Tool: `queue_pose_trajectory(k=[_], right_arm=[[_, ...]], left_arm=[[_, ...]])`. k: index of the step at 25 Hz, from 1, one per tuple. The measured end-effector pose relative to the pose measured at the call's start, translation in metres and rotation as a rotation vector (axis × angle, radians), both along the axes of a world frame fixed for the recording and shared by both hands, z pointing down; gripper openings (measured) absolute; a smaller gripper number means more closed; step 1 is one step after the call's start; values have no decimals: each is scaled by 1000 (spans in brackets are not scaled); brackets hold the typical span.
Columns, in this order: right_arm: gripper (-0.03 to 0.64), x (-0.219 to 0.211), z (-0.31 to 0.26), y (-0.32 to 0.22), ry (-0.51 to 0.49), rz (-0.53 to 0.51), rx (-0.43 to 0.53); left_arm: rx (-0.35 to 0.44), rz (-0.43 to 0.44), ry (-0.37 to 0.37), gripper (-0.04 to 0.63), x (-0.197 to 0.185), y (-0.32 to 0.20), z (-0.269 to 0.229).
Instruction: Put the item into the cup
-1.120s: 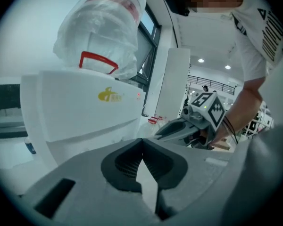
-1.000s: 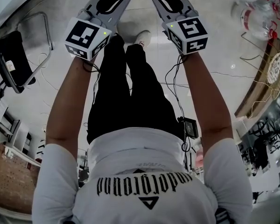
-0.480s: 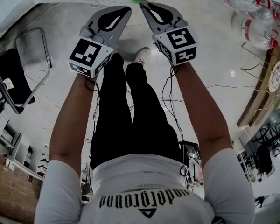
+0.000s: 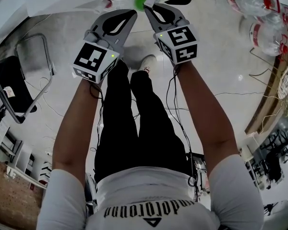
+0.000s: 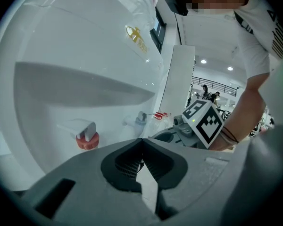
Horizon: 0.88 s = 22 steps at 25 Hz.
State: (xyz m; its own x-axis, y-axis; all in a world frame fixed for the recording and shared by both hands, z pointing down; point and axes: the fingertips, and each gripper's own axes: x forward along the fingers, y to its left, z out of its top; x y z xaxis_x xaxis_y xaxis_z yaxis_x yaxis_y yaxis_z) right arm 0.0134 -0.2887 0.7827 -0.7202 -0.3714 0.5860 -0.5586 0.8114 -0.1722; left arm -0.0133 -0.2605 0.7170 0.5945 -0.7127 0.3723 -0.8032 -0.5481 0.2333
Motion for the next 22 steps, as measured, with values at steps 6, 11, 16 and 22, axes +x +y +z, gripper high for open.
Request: queue_pose_trajectory(k=[6,11,16,22], right_arm=[[54,-4,14,-7,19,-7,-19],[54,-7,16,-11,27,-2,-24],[92,-9,19,-9,36,9,-25],[101,-5,11,-7,40,16,-18]], left_arm=[[-6,-7,9,15,-1,-5,2],[-8,4,13,15,0,-4,4],[-4,1,19,15,-3,-3,3],[-3,6,19,15,-3,-4,-5]])
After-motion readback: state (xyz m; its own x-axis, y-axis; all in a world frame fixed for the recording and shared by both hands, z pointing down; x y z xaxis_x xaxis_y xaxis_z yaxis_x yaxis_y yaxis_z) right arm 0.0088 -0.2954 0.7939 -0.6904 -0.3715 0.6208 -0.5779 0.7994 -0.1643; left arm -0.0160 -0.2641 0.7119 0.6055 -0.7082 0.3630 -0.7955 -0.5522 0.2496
